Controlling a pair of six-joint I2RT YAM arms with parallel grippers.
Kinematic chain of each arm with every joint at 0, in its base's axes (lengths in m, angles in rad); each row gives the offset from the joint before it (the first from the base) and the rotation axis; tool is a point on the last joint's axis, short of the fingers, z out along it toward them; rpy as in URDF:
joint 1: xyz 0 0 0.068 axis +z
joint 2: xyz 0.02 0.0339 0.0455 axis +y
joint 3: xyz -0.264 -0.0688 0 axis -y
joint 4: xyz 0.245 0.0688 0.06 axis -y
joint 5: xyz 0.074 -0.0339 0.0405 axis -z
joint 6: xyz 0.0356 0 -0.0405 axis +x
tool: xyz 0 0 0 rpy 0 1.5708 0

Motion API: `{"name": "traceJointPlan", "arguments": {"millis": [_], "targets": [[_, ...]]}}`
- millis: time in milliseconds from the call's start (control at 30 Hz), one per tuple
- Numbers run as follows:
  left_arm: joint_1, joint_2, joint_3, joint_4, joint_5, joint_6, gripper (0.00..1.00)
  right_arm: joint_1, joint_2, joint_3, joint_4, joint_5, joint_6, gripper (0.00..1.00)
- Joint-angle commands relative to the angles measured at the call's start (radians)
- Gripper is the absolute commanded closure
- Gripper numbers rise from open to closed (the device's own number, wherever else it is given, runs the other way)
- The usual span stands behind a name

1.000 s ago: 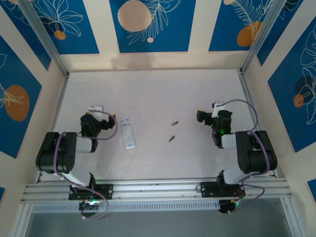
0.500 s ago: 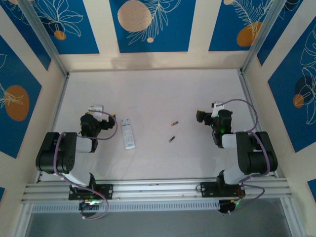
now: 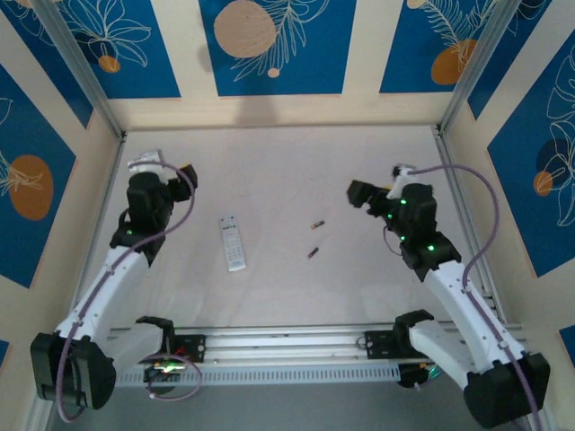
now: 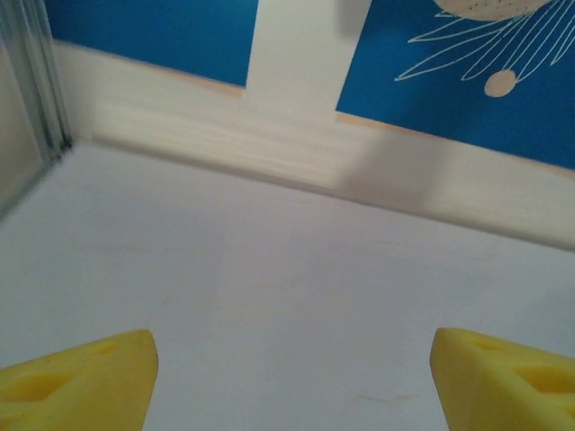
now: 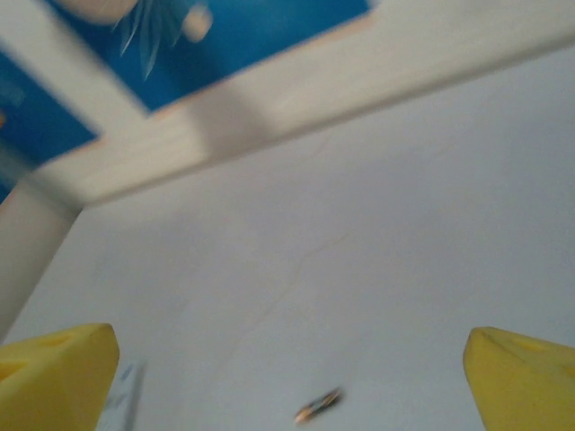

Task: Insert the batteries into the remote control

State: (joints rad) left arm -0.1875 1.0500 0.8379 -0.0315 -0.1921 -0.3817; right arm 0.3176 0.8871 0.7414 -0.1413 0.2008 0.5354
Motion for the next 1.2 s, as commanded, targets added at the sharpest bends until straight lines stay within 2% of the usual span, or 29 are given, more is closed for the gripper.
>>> {"name": "traceJointPlan", "arguments": {"millis": [0, 100, 233, 433, 600, 700, 767, 1033, 1167], "targets": [[-0.071, 0.110, 0.096, -0.479, 0.069, -0.203, 0.24, 0.152, 0.080, 0.051, -0.234, -0.039, 0.088, 0.02], [-0.142, 0.228, 0.155, -0.542, 0.127, -0.221, 0.25, 0.263, 0.157, 0.099, -0.267, -0.031, 0.108, 0.03], [-0.162, 0.400, 0.173, -0.538, 0.249, -0.246, 0.25, 0.340, 0.246, 0.176, -0.320, -0.016, 0.083, 0.02], [-0.183, 0.590, 0.251, -0.598, 0.124, -0.230, 0.30, 0.372, 0.283, 0.186, -0.311, -0.021, 0.057, 0.00], [-0.208, 0.653, 0.260, -0.542, 0.205, -0.218, 0.26, 0.368, 0.264, 0.154, -0.298, 0.006, 0.078, 0.01], [-0.238, 0.670, 0.272, -0.527, 0.197, -0.211, 0.19, 0.367, 0.261, 0.143, -0.289, 0.009, 0.081, 0.01], [-0.251, 0.697, 0.286, -0.538, 0.171, -0.221, 0.19, 0.367, 0.262, 0.145, -0.291, 0.011, 0.080, 0.01], [-0.314, 0.829, 0.417, -0.694, 0.016, -0.193, 0.39, 0.363, 0.254, 0.146, -0.285, 0.028, 0.077, 0.01], [-0.323, 0.850, 0.425, -0.700, 0.000, -0.199, 0.41, 0.360, 0.254, 0.148, -0.282, 0.029, 0.086, 0.01]]}}
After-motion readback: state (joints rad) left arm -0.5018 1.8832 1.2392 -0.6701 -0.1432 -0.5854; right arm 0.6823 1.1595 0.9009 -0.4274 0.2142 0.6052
